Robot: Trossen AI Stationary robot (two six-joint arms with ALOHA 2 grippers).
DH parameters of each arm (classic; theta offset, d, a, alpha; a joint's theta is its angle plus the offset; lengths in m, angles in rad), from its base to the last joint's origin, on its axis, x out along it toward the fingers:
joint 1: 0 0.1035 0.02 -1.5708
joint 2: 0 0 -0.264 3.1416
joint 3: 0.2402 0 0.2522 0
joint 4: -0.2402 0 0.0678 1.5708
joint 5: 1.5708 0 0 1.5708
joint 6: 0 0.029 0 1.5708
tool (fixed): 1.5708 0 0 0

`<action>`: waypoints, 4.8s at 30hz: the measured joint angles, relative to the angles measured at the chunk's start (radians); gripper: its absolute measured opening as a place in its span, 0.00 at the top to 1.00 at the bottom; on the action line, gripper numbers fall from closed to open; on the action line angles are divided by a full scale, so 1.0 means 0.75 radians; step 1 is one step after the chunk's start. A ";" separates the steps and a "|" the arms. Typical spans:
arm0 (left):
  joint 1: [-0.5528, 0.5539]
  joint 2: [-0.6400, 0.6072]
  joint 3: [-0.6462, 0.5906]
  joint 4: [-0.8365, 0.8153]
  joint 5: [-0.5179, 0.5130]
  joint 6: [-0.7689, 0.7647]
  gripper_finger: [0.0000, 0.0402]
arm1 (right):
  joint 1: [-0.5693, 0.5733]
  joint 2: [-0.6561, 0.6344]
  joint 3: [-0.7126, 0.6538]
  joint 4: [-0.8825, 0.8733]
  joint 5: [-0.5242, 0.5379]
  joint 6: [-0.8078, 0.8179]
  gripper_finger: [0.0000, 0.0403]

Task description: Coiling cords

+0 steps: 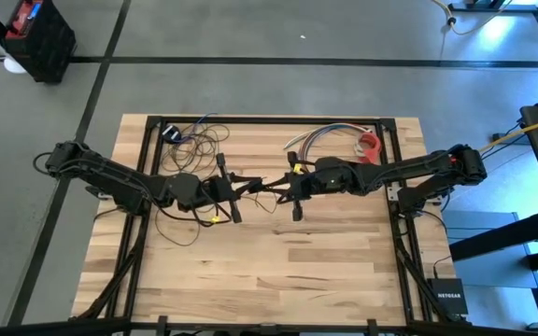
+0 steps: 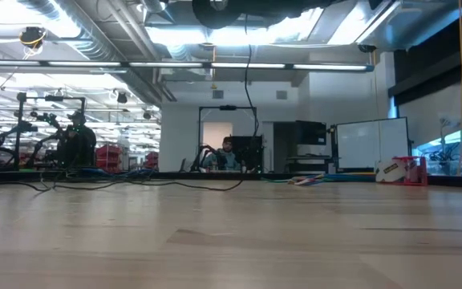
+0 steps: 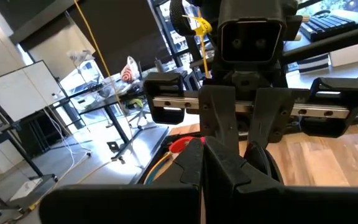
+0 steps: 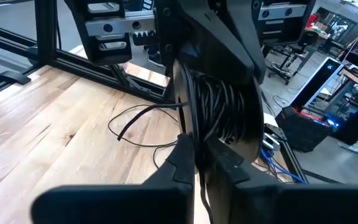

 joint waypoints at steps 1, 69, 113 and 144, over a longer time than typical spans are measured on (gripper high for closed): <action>0.000 0.000 0.000 0.000 0.000 0.000 1.00 | 0.000 0.000 0.000 0.001 0.000 0.000 0.95; 0.063 0.214 -0.207 0.104 0.172 -0.313 0.67 | 0.000 -0.002 0.001 0.330 0.094 -0.035 0.96; 0.148 0.270 -0.206 0.093 -0.025 -0.361 0.99 | 0.001 -0.001 0.000 0.321 0.082 -0.055 0.96; -0.110 -0.123 -0.207 -0.634 -0.399 -0.428 0.99 | 0.000 -0.002 0.001 -0.199 0.408 -0.002 0.96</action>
